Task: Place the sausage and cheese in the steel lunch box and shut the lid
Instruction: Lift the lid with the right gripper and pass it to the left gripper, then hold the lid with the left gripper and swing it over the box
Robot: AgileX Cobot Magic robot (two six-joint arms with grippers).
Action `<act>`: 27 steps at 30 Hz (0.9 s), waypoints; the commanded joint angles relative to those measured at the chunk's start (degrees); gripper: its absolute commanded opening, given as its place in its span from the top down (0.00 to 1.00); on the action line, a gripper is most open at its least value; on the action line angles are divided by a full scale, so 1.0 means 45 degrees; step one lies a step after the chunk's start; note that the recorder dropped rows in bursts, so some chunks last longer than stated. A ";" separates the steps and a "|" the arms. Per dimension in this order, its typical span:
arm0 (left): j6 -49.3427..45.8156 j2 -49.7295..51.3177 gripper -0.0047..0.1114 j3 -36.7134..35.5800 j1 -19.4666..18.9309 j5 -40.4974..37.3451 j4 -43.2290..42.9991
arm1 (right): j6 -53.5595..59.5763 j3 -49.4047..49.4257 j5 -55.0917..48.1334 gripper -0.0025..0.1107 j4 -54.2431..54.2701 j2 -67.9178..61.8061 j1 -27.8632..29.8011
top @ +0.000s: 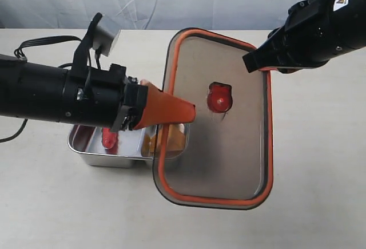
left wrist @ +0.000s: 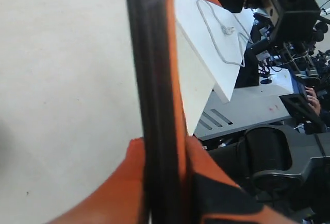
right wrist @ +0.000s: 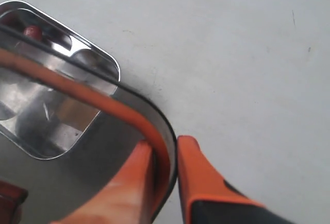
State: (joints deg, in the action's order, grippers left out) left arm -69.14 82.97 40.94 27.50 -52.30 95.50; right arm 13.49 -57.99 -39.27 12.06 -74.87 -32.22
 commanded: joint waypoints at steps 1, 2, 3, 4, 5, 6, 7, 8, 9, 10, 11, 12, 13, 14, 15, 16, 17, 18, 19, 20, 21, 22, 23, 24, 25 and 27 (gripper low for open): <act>-0.0867 0.0103 0.96 -0.0030 0.0106 0.0247 0.0263 | 0.0040 -0.0015 0.0042 0.99 0.0153 0.0064 0.0017; -0.0898 0.0103 0.96 -0.0030 0.0106 0.0247 0.0263 | 0.0040 -0.0015 0.0042 0.99 0.0153 0.0064 0.0017; -0.0987 0.0103 0.96 -0.0030 0.0106 0.0267 0.0263 | 0.0067 -0.0015 0.0020 0.99 0.0153 0.0064 0.0017; -0.1083 0.0103 0.96 -0.0030 0.0106 0.0340 0.0237 | 0.0190 -0.0015 0.0012 0.98 0.0153 0.0064 0.0017; -0.1208 0.0103 0.96 -0.0002 0.0106 0.0447 0.0189 | 0.0322 -0.0015 -0.0018 0.98 0.0153 0.0064 0.0017; -0.1236 0.0103 0.96 0.0020 0.0106 0.0544 0.0078 | 0.0319 -0.0015 -0.0028 0.98 0.0153 0.0096 0.0017; -0.1254 0.0103 0.96 0.0073 0.0106 0.0703 -0.0023 | 0.0319 -0.0015 -0.0028 0.98 0.0153 0.0090 0.0017; -0.1254 0.0103 0.96 0.0136 0.0106 0.0827 -0.0185 | 0.0319 -0.0015 -0.0028 0.97 0.0153 0.0115 0.0017; -0.1254 0.0103 0.96 0.0196 0.0106 0.0971 -0.0334 | 0.0347 -0.0015 -0.0028 0.94 0.0153 0.0143 0.0017; -0.1254 0.0103 0.96 0.0279 0.0106 0.1026 -0.0456 | 0.0347 -0.0015 -0.0028 0.89 0.0153 0.0175 0.0017; -0.1254 0.0103 0.96 0.0330 0.0106 0.1026 -0.0515 | 0.0347 -0.0015 0.0009 0.82 0.0123 0.0207 0.0017; -0.1254 0.0103 0.96 0.0378 0.0106 0.1026 -0.0515 | 0.0347 -0.0015 0.0034 0.74 0.0070 0.0235 0.0017; -0.1254 0.0103 0.96 0.0458 0.0106 0.1026 -0.0624 | 0.0347 -0.0015 0.0059 0.66 0.0036 0.0302 0.0017; -0.1254 0.0103 0.96 0.0533 0.0106 0.1026 -0.0730 | 0.0347 -0.0015 0.0082 0.59 -0.0027 0.0363 0.0017; -0.1254 0.0103 0.96 0.0623 0.0106 0.1026 -0.0860 | 0.0347 -0.0015 0.0083 0.54 -0.0027 0.0423 0.0040; -0.1254 0.0103 0.96 0.0722 0.0106 0.1086 -0.1114 | 0.0347 -0.0015 0.0083 0.49 -0.0027 0.0516 0.0040; -0.1254 0.0080 0.96 0.0812 0.0106 0.1171 -0.1286 | 0.0347 -0.0015 0.0083 0.49 -0.0096 0.0589 0.0040; -0.1254 0.0080 0.96 0.0916 0.0106 0.1303 -0.1477 | 0.0347 -0.0015 0.0083 0.49 -0.0195 0.0684 0.0040; -0.1254 0.0026 0.96 0.1055 0.0106 0.1580 -0.1843 | 0.0295 -0.0015 0.0083 0.49 -0.0341 0.0860 0.0040; -0.1254 -0.0005 0.96 0.1135 0.0106 0.1831 -0.2089 | 0.0225 -0.0015 0.0058 0.49 -0.0436 0.0992 0.0040; -0.1226 -0.0068 0.96 0.1199 0.0106 0.2219 -0.2425 | 0.0129 -0.0015 0.0058 0.49 -0.0632 0.1190 0.0040; -0.1203 -0.0181 0.96 0.1306 0.0106 0.2665 -0.2778 | -0.0087 -0.0015 0.0058 0.49 -0.0900 0.1419 0.0040; -0.1203 -0.0281 0.96 0.1374 0.0106 0.3129 -0.3156 | -0.0366 -0.0015 0.0058 0.49 -0.1186 0.1663 0.0040; -0.1193 -0.0368 0.96 0.1468 0.0106 0.3499 -0.3490 | -0.0677 -0.0015 0.0058 0.49 -0.1526 0.1873 0.0040; -0.1153 -0.0537 0.96 0.1536 0.0106 0.4072 -0.3987 | -0.1270 -0.0015 0.0058 0.49 -0.2144 0.2220 0.0040; -0.1054 -0.0772 0.96 0.1652 0.0106 0.4874 -0.4575 | -0.2129 -0.0015 -0.0096 0.49 -0.3047 0.2702 0.0040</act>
State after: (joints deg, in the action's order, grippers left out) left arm -74.36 81.49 47.37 27.50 -35.45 78.52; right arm 8.92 -57.99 -39.38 4.21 -65.68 -32.22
